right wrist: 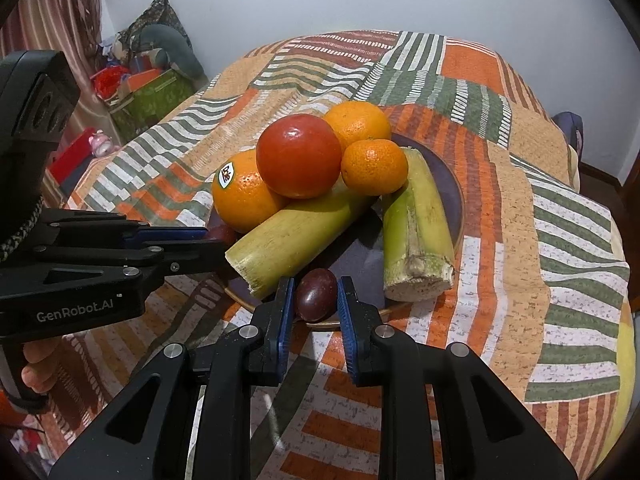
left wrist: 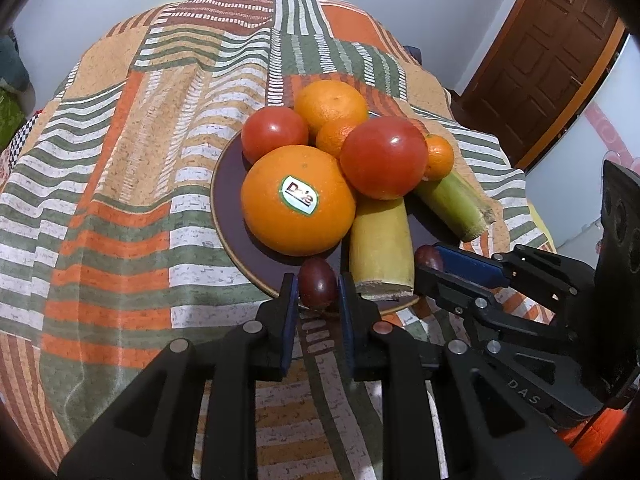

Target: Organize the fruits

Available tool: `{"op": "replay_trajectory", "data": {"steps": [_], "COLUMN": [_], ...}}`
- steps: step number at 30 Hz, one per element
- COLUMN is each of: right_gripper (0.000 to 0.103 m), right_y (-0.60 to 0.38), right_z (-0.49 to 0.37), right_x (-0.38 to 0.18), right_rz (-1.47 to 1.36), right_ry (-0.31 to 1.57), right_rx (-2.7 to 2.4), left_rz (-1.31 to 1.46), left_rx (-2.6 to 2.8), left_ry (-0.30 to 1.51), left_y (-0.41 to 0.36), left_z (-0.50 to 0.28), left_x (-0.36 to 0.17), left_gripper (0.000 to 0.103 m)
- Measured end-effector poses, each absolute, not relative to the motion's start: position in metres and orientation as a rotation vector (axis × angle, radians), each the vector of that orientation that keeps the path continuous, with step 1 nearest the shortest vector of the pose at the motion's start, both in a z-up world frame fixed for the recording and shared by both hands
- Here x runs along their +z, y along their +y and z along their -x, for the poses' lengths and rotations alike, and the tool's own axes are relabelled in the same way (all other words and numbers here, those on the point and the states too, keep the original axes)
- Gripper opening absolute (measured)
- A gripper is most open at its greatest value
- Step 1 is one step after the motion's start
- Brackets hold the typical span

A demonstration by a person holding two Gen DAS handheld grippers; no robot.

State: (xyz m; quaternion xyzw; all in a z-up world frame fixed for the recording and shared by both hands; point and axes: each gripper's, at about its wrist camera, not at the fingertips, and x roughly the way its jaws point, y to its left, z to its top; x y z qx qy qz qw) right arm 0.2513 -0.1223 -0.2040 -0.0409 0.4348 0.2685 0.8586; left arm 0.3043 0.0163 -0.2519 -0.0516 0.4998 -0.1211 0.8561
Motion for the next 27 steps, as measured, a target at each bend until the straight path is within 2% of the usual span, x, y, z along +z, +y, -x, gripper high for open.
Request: {"op": "replay_trajectory", "data": {"steps": [5,11,17,27], "right_gripper": [0.026,0.027,0.027,0.027], "right_y": [-0.124,-0.132,-0.147,-0.174], "right_z": [-0.25,-0.24,-0.22,-0.158], "right_x": [-0.201,-0.186,-0.144,-0.052], "right_rz": [0.077,0.072,0.044,-0.001], "right_ry": [0.918,0.889,0.79,0.551], "right_rx": [0.565,0.558,0.539,0.515], "left_rz": [0.093,0.102,0.109,0.072], "left_rx": [-0.23,-0.2,-0.169,-0.13], "left_ry": [1.045,1.007,0.901,0.622], "left_y": [0.018,0.027,0.031,0.02], "left_z": [-0.302,-0.288,-0.26,-0.182], "left_x": [-0.25,-0.232,-0.186,-0.081], "left_gripper": [0.021,0.021,0.021,0.021]}}
